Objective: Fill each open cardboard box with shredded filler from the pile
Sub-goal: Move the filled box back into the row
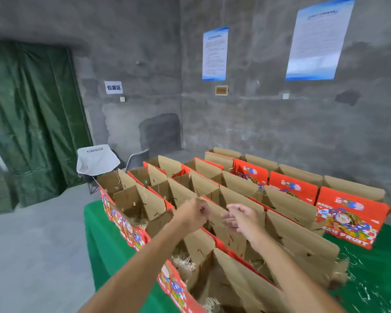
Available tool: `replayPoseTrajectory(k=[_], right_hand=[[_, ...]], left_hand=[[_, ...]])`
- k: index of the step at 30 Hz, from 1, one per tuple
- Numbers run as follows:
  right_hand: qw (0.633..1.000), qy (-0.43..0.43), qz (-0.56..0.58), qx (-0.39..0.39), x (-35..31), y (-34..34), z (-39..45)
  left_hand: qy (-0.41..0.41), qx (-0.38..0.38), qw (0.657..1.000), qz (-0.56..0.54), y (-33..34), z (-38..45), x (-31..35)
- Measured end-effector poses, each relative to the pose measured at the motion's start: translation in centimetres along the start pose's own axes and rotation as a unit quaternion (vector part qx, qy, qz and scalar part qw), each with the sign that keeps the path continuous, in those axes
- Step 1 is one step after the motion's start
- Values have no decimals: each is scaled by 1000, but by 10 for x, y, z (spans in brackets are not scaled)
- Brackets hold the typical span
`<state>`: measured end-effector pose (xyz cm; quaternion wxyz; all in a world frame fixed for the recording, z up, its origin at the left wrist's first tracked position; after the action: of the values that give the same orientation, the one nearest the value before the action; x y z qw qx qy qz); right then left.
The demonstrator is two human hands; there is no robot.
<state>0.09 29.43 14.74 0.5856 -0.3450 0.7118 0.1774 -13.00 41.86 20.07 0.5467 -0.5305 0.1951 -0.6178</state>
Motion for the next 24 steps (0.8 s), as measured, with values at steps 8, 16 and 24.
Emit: replayPoseTrajectory(k=[8,16,24], right_hand=[[1000,-7,-3,28,-37,124,71],[996,-6,-14,86,-64,134,151],[992,-13,65,103,-99,178,289]], left_hand=[[25,-10,998,-53,-43,26,-154],[26,-28,998,-58,-30,101,-237],[14,-50,998,-28,-25,191,-318]])
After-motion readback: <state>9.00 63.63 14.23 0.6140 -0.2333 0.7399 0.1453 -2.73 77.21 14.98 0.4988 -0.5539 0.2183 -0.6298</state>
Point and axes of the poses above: each hand's wrist, its own z-axis towards the middle knuckle, its own y-axis out of the palm, x = y × z, the point moved 8 cm from there along z, towards the middle knuckle, and after that the axes turned 13 degrees about y, right-handed, at the moved point
